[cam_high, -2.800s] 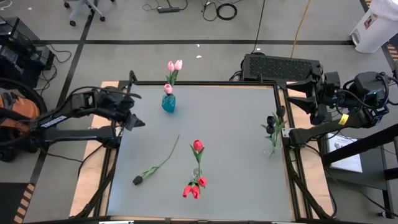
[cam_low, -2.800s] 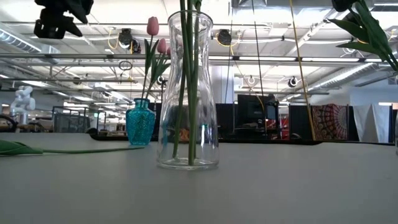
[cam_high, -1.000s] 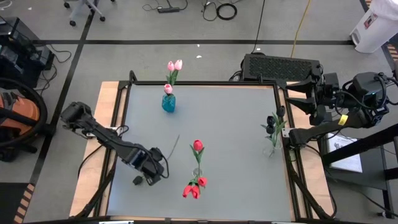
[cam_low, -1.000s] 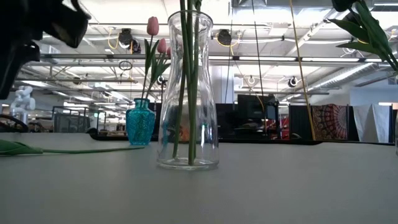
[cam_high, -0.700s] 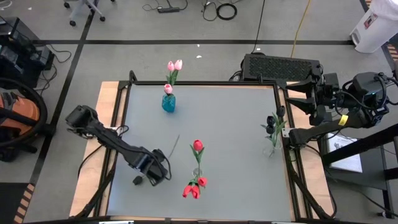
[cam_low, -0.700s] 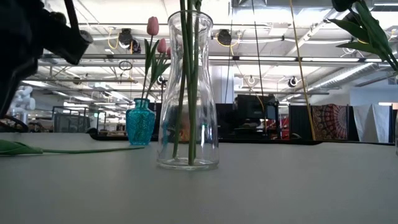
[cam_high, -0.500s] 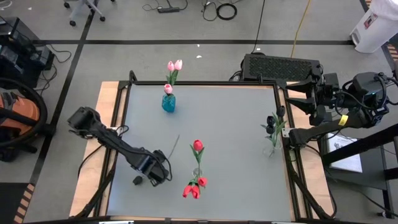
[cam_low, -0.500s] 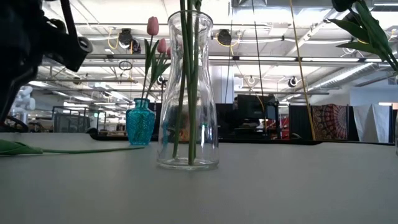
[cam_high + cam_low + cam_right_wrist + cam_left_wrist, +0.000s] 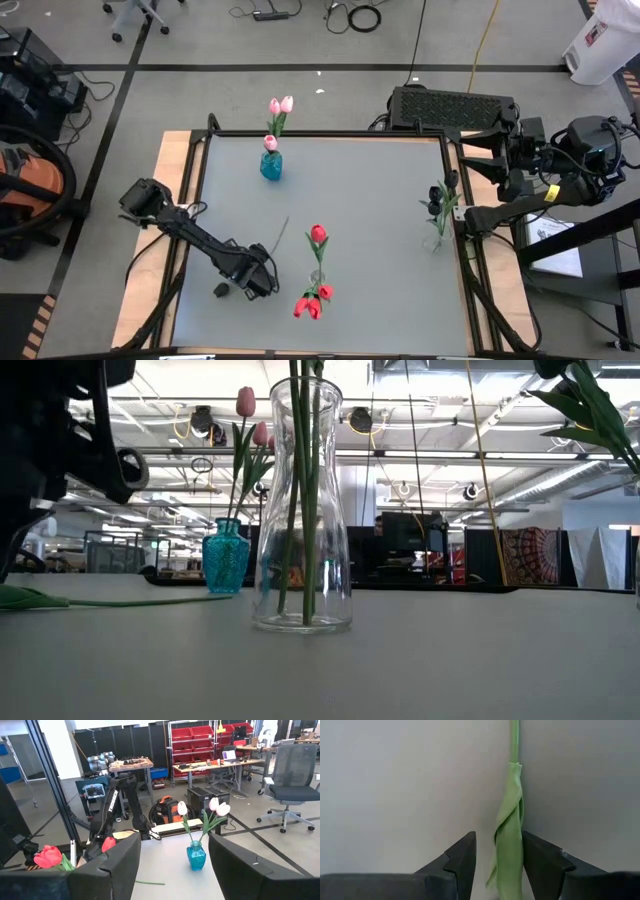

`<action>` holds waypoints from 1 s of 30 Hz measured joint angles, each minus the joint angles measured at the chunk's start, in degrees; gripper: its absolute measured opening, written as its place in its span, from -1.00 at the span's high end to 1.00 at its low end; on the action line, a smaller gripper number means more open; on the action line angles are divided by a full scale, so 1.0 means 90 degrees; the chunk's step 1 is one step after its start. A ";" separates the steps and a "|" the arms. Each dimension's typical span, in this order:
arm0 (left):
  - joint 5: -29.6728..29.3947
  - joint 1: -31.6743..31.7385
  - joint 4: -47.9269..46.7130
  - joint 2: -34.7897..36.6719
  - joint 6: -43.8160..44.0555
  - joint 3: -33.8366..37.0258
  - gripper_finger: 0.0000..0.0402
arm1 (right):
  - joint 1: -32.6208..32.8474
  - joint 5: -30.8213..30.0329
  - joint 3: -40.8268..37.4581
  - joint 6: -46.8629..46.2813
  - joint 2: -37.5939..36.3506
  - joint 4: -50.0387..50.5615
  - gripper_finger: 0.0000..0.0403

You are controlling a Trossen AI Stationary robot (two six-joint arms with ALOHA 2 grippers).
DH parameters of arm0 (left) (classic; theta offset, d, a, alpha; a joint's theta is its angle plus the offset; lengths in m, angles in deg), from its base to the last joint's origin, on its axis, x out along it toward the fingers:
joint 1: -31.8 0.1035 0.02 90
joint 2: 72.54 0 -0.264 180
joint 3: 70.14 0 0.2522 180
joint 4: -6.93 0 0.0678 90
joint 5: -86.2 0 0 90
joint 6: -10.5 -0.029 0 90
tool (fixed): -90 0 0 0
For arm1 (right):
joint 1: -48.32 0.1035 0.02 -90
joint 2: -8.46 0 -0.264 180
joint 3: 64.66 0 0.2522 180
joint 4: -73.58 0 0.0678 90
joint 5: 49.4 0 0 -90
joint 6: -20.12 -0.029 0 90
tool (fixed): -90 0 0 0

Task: Sort flowers into vase by color
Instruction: Put the black flower into the right transparent vase

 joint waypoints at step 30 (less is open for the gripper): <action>-0.0138 0.0000 0.0204 -0.0117 -0.0040 0.0002 0.93 | -0.0001 0.0000 0.0000 -0.0022 0.0002 -0.0005 -0.12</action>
